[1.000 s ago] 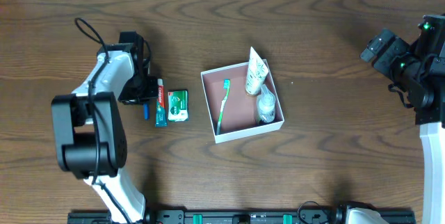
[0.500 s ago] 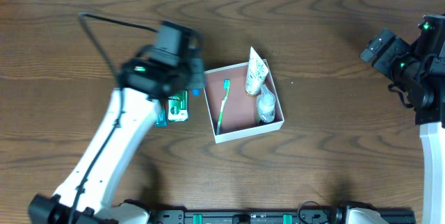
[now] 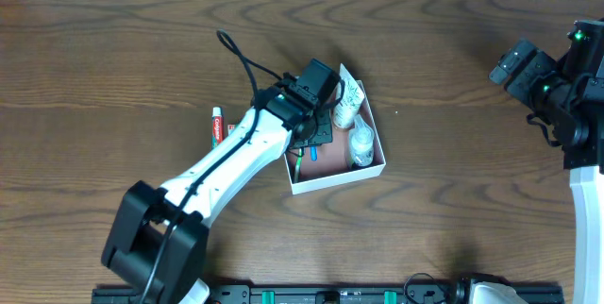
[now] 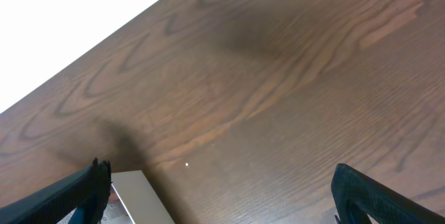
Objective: Pack container
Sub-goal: 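Carry the razor into the box and release it, then grasp the Colgate toothpaste tube with the left gripper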
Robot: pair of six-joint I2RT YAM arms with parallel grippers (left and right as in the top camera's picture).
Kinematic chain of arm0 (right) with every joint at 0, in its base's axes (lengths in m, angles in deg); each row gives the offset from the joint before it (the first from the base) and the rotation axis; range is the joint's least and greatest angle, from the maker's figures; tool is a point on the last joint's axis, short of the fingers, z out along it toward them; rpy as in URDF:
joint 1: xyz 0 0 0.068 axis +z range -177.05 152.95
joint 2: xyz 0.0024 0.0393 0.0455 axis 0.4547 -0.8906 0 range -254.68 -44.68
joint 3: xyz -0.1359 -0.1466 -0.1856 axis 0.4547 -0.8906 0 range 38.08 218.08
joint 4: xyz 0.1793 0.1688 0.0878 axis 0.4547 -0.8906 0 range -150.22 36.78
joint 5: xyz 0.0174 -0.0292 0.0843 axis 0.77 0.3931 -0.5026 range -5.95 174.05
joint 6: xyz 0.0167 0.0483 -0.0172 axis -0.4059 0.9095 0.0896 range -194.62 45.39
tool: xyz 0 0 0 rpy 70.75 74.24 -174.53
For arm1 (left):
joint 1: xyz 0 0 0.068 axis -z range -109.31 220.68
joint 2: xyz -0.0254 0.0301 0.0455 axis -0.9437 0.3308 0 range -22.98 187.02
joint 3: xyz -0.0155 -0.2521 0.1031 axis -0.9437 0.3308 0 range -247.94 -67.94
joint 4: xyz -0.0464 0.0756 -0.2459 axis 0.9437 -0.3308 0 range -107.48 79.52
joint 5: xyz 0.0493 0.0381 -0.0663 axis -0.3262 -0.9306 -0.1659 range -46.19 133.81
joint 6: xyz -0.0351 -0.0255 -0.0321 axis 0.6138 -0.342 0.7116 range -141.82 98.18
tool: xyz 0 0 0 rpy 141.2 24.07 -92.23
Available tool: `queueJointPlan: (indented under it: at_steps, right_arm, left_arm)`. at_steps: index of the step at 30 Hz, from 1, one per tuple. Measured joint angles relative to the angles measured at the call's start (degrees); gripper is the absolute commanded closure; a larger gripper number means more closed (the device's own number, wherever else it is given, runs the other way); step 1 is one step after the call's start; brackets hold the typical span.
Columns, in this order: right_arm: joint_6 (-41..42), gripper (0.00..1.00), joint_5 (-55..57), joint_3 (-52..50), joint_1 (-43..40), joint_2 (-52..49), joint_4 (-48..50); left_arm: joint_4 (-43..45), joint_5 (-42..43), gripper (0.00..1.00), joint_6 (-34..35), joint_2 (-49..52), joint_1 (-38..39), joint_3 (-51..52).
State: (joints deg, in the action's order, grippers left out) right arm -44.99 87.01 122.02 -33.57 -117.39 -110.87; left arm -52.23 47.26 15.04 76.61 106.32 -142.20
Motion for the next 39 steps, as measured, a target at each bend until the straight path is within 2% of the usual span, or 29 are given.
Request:
queueJointPlan:
  at_steps: [2,5,7,10,13,17,22,31,39]
  right_arm:
    - [0.0,0.01,0.0,0.0,0.0,0.0,0.0]
    - [0.0,0.01,0.0,0.0,0.0,0.0,0.0]
    - [0.0,0.01,0.0,0.0,0.0,0.0,0.0]
    - [0.0,0.01,0.0,0.0,0.0,0.0,0.0]
    - [0.0,0.01,0.0,0.0,0.0,0.0,0.0]
    - [0.0,0.01,0.0,0.0,0.0,0.0,0.0]
    - [0.0,0.01,0.0,0.0,0.0,0.0,0.0]
    - [0.0,0.01,0.0,0.0,0.0,0.0,0.0]
    - [0.1,0.01,0.0,0.0,0.0,0.0,0.0]
  left_arm:
    - [0.0,0.0,0.76,0.3,-0.3,0.0,0.0]
    - [0.0,0.0,0.57,0.3,-2.1,-0.3,0.0]
    - [-0.1,-0.1,0.55,0.0,-5.0,-0.8,0.0]
    - [-1.4,-1.6,0.43,-1.9,-10.8,-2.2,0.0]
    - [-5.4,-4.7,0.38,-3.7,-16.9,-4.6,-0.1]
    - [-11.1,-7.5,0.34,-6.7,-20.1,-10.6,-0.3]
    - [-12.3,-9.0,0.32,-10.7,-16.5,-20.2,1.4]
    - [-5.1,-8.9,0.33,-18.4,1.0,-30.4,5.6]
    - [0.7,-5.7,0.34,-23.9,8.3,-31.9,5.6]
